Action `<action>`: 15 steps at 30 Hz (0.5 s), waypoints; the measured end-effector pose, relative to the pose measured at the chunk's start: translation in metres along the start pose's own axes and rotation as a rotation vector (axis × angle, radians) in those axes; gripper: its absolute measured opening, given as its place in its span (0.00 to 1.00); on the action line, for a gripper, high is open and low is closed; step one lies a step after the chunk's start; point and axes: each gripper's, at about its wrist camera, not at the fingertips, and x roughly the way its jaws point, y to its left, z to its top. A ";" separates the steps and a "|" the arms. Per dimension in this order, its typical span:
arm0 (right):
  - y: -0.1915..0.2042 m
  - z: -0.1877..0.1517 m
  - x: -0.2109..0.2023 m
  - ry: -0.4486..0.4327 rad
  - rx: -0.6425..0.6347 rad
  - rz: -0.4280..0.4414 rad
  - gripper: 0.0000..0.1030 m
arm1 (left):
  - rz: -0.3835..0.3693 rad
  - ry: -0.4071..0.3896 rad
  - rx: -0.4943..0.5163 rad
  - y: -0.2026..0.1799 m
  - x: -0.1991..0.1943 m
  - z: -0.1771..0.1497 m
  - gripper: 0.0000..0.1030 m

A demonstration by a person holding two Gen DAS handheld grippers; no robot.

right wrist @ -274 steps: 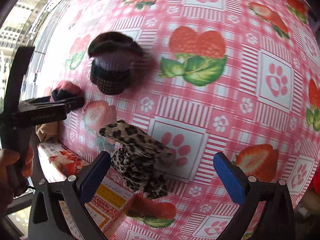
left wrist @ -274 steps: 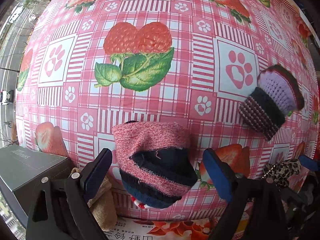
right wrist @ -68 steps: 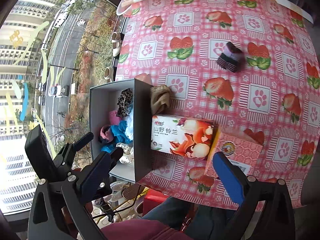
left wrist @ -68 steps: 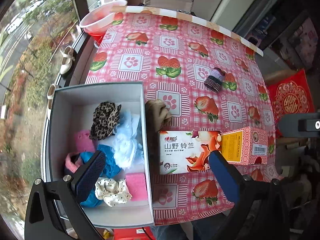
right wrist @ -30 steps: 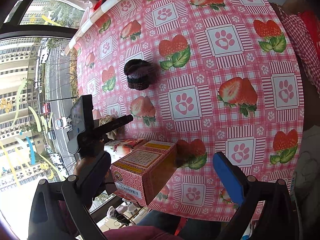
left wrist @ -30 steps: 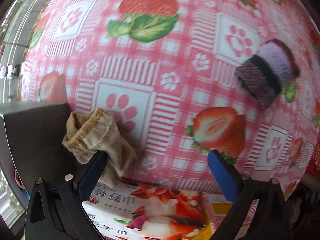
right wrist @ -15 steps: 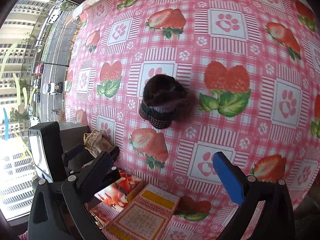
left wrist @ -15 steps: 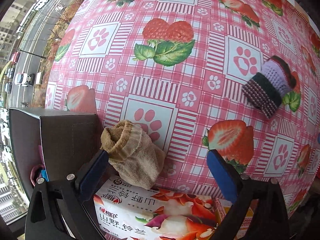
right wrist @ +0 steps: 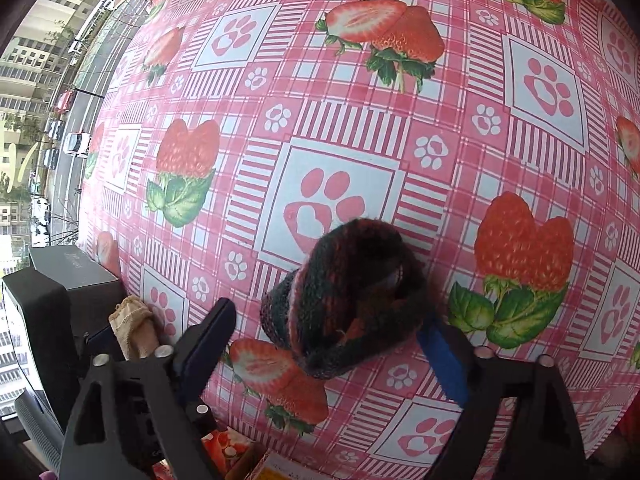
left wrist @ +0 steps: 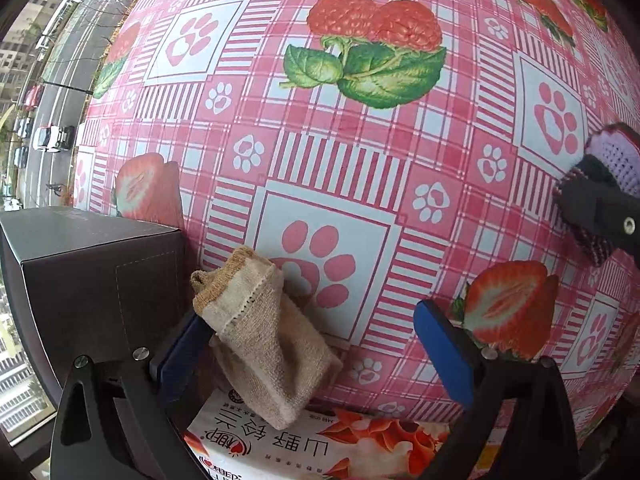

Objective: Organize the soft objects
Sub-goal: 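Grasp the beige sock with the left tool while the right tool grasps the striped knit cap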

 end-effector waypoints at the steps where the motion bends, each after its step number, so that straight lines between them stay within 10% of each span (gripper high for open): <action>1: 0.000 -0.002 0.003 0.016 0.001 -0.005 0.60 | 0.000 0.006 0.001 0.001 0.001 0.001 0.97; 7: -0.010 -0.014 -0.009 -0.020 0.012 0.025 0.51 | -0.003 -0.024 0.051 -0.013 -0.012 0.006 0.86; 11: -0.026 -0.028 -0.033 -0.085 0.063 0.075 0.51 | 0.020 -0.099 0.074 -0.007 -0.030 -0.007 0.45; 15: -0.042 -0.044 -0.055 -0.138 0.111 0.101 0.51 | -0.132 -0.151 0.037 0.016 -0.046 -0.009 0.18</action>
